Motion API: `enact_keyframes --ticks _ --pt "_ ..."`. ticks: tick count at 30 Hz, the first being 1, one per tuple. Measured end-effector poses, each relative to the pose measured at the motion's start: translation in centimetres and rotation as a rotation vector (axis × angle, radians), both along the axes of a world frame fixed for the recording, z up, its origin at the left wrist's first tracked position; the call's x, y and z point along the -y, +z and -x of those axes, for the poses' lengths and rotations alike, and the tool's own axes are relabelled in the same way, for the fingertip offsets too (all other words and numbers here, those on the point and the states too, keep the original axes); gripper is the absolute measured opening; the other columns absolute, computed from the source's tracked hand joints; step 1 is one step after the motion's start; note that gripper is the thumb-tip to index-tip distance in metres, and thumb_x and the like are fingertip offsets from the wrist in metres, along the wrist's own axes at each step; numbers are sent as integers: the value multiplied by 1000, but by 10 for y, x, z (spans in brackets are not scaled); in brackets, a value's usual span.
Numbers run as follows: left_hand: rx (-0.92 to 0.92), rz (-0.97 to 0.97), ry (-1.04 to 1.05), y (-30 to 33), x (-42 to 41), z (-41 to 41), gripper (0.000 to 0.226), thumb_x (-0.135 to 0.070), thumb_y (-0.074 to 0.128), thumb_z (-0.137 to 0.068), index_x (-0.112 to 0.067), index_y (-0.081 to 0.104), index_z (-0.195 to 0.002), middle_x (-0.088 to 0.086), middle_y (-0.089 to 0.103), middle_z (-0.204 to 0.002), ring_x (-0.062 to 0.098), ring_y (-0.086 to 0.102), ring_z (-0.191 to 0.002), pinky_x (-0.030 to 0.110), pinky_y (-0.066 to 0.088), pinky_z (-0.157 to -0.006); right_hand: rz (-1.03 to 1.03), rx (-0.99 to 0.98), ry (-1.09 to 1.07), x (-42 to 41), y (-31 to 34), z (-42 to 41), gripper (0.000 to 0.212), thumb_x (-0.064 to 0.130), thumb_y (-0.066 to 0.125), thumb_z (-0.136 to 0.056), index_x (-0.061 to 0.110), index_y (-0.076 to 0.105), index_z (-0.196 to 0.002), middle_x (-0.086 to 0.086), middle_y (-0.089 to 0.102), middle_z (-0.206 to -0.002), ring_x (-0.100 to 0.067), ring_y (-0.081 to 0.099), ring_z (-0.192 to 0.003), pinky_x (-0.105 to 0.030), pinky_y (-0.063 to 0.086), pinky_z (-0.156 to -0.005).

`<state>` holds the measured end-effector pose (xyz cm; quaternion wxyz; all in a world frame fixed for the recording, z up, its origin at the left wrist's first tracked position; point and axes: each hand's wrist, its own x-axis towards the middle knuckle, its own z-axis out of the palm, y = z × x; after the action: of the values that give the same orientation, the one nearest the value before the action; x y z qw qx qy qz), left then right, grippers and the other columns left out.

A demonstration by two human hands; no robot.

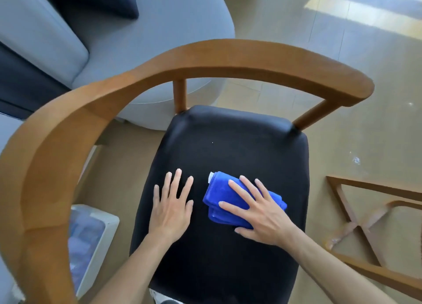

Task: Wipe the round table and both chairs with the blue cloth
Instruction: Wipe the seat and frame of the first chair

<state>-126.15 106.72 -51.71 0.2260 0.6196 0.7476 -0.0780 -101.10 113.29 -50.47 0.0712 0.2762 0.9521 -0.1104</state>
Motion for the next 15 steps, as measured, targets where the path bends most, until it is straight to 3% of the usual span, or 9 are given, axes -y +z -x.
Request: enact_keyframes --ticks 2,6,10,15 --pt "-12 -23 -28 -10 5 4 66 -36 40 -98 -31 0 -151 0 -10 -161 22 -10 -148 50 6 -120 -33 32 23 -1 -9 3 79 58 71 -71 38 43 -142 -14 32 -154 -42 37 -136 -59 38 -104" --pt "51 -112 19 -18 8 4 58 -34 42 -94 -27 27 -149 2 13 -161 22 7 -148 53 17 -116 -111 -60 -16 -1 -22 23 66 37 72 -75 38 47 -136 -14 42 -146 -41 52 -116 -49 48 -83" --pt "76 -143 32 -23 10 2 58 -35 31 -91 -27 29 -148 1 13 -160 22 8 -148 51 10 -117 -111 -133 -56 -7 -21 39 64 18 64 -73 36 50 -132 -11 41 -141 -38 52 -103 -43 46 -73" --pt "71 -146 31 -27 11 4 56 -37 32 -91 -21 35 -146 1 11 -161 21 4 -149 46 2 -118 -179 -192 -326 -60 -17 125 54 15 62 -75 32 58 -127 -13 56 -133 -39 55 -100 -43 44 -73"
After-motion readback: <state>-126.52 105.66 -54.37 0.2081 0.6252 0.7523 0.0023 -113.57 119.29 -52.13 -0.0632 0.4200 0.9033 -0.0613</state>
